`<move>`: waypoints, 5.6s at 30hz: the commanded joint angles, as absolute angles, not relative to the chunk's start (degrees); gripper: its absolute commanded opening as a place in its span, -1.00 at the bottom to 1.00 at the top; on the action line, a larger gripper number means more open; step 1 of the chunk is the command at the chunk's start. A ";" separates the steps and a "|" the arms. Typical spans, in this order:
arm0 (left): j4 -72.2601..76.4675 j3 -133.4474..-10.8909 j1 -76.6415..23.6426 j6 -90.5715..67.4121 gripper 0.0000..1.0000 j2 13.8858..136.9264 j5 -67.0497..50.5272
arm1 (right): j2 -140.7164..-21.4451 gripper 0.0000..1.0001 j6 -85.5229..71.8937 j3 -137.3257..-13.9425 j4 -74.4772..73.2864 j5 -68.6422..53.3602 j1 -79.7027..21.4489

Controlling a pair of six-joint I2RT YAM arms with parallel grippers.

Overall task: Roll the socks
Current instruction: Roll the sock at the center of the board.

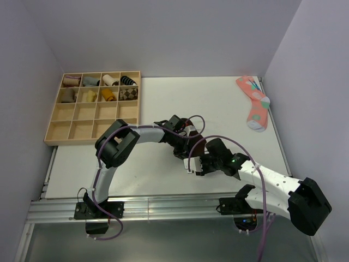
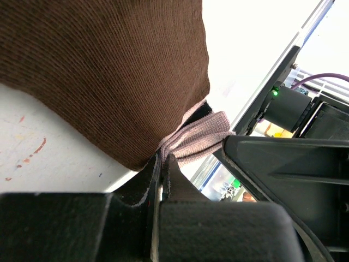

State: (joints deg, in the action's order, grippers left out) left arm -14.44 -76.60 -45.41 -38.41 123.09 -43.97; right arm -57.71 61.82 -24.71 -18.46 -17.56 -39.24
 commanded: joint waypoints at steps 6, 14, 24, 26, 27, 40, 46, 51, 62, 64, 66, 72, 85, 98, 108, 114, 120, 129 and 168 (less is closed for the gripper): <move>-20.74 -78.31 -45.35 -36.13 -0.99 125.06 -38.85 | -56.16 -0.20 62.23 -26.37 -20.83 -21.61 -39.55; -22.14 -79.72 -45.35 -35.51 -0.99 125.77 -38.94 | -59.41 -0.21 63.11 -25.66 -18.63 -20.83 -40.69; -23.20 -80.77 -45.26 -34.37 -0.99 126.39 -38.93 | -63.54 -0.25 63.81 -25.40 -15.21 -18.37 -40.96; -23.29 -80.77 -45.18 -34.19 -0.99 126.30 -38.94 | -64.59 -0.25 63.90 -25.40 -15.03 -17.93 -40.87; -23.29 -80.68 -45.09 -34.19 -0.99 126.21 -38.94 | -65.56 -0.26 63.81 -25.31 -14.59 -17.41 -40.96; -15.84 -75.95 -44.74 -37.52 -0.96 124.19 -40.34 | -69.08 -0.48 60.82 -27.77 -14.93 -16.08 -40.69; -7.75 -70.33 -44.74 -44.28 -0.79 120.68 -36.92 | -70.75 -0.66 59.42 -31.99 -22.57 -18.81 -38.59; -0.46 -66.71 -44.65 -49.13 -0.61 116.55 -31.31 | -72.59 -0.73 58.10 -35.15 -27.33 -22.41 -35.86; 12.39 -59.24 -45.00 -51.95 -0.52 108.55 -18.39 | -81.11 -0.74 58.36 -42.36 -37.78 -29.18 -28.05; 15.19 -58.11 -45.70 -49.59 -0.52 107.32 -15.75 | -83.57 -0.75 58.62 -44.03 -40.24 -30.92 -27.43; 17.21 -57.05 -46.66 -48.17 -0.51 106.18 -13.63 | -85.68 -0.75 59.06 -46.56 -42.18 -32.34 -26.11; 31.52 -47.48 -48.69 -44.30 -0.41 102.22 -9.15 | -96.13 -0.75 61.17 -55.53 -52.63 -38.40 -21.02; 54.83 -39.20 -54.93 -30.95 -0.14 105.29 -6.85 | -110.91 -0.75 60.12 -66.35 -64.60 -43.07 -14.77; 47.64 -45.97 -57.39 -18.99 0.02 108.54 -12.83 | -116.36 -0.75 57.22 -69.43 -66.01 -43.42 -13.01; 44.03 -45.35 -57.57 -15.38 0.10 109.51 -15.29 | -119.27 -0.75 57.04 -72.24 -68.55 -44.03 -12.04; 43.33 -46.23 -57.66 -15.64 0.09 111.00 -14.86 | -119.71 -0.75 56.43 -73.30 -68.82 -43.86 -11.87; 45.17 -46.14 -57.57 -17.14 0.04 112.24 -14.32 | -119.62 -0.74 56.34 -72.95 -68.73 -43.24 -11.87; 42.02 -48.95 -57.66 -20.30 -0.91 114.61 -16.51 | -118.48 -0.69 54.85 -72.42 -67.24 -42.37 -11.87; 1.69 -59.32 -54.41 -30.67 -0.99 113.11 -16.87 | -75.60 -0.03 46.83 -50.28 -36.92 -51.15 6.15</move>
